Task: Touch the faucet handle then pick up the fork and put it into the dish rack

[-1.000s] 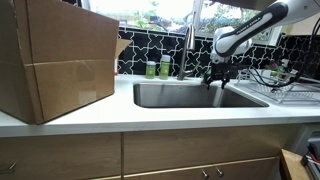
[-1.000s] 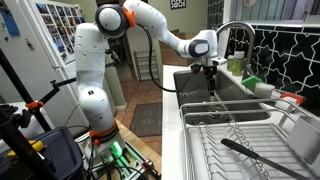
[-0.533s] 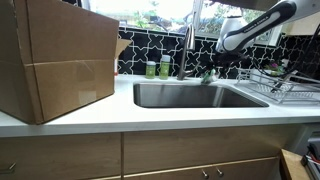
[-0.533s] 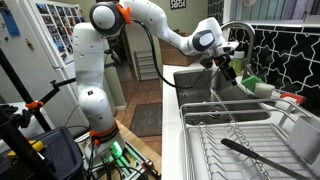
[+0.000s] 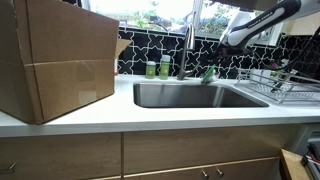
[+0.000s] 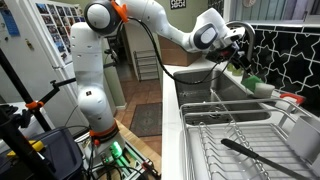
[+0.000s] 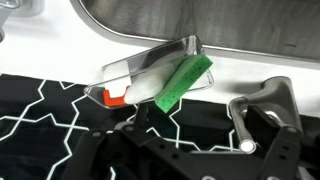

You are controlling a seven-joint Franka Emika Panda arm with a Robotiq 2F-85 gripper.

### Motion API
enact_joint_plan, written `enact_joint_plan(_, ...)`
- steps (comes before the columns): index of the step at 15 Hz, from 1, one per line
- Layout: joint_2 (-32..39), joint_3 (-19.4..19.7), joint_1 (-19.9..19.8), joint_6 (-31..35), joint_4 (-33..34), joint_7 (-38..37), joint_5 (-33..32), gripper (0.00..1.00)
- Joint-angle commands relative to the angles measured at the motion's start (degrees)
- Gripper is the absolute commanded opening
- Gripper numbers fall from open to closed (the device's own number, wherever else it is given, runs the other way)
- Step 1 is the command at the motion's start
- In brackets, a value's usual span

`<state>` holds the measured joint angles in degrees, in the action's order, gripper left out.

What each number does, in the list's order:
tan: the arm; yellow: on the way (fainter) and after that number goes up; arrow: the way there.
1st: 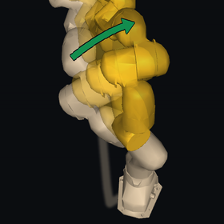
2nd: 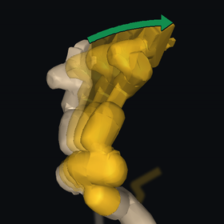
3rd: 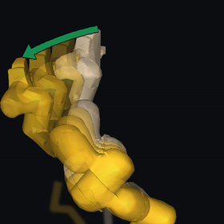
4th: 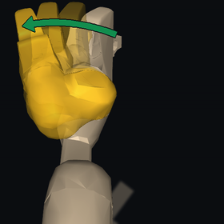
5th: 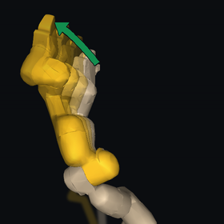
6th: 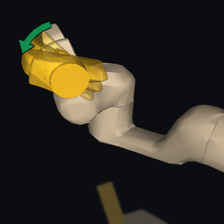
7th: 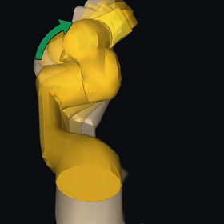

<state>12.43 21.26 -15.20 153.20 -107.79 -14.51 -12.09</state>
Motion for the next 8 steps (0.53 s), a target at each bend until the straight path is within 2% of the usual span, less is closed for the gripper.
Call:
enact_joint_plan(1,0.8,-0.7,-0.9,0.3,1.3,2.3,1.9,1.0)
enact_joint_plan(6,3.6,-5.6,-4.5,-1.8,7.2,16.8,13.8,1.0)
enact_joint_plan(8,5.7,-6.6,-5.3,-3.6,10.6,19.6,16.1,1.0)
